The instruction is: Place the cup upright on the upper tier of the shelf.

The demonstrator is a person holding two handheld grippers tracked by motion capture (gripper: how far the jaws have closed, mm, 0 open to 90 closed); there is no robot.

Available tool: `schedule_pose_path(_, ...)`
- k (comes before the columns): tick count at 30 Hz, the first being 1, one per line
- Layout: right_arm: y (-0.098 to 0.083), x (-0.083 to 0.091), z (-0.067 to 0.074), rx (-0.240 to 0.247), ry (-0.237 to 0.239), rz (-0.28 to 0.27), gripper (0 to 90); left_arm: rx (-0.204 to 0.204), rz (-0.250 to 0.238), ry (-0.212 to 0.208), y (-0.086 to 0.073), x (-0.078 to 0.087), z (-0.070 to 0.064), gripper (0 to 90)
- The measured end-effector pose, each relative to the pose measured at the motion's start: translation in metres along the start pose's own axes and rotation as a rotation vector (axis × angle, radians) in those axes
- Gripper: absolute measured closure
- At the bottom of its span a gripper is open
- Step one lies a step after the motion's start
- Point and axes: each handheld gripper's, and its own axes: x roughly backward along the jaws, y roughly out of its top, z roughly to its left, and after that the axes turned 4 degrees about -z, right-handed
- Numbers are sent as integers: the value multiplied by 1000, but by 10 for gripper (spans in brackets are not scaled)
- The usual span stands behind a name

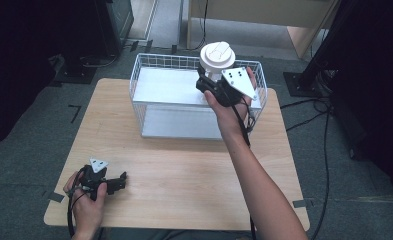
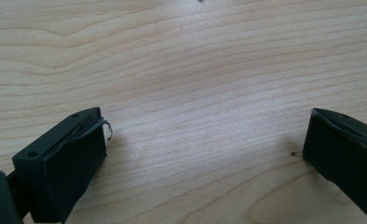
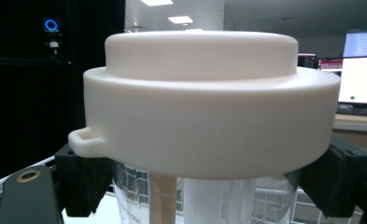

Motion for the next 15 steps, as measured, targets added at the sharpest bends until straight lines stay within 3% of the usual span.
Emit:
schedule_pose_path(6,-5,-21,-2,-6,-34,24,149,0,0,0,0,0,0,0)
schedule_pose_path(15,-8,-45,-3,-6,-38,40,149,0,0,0,0,0,0,0)
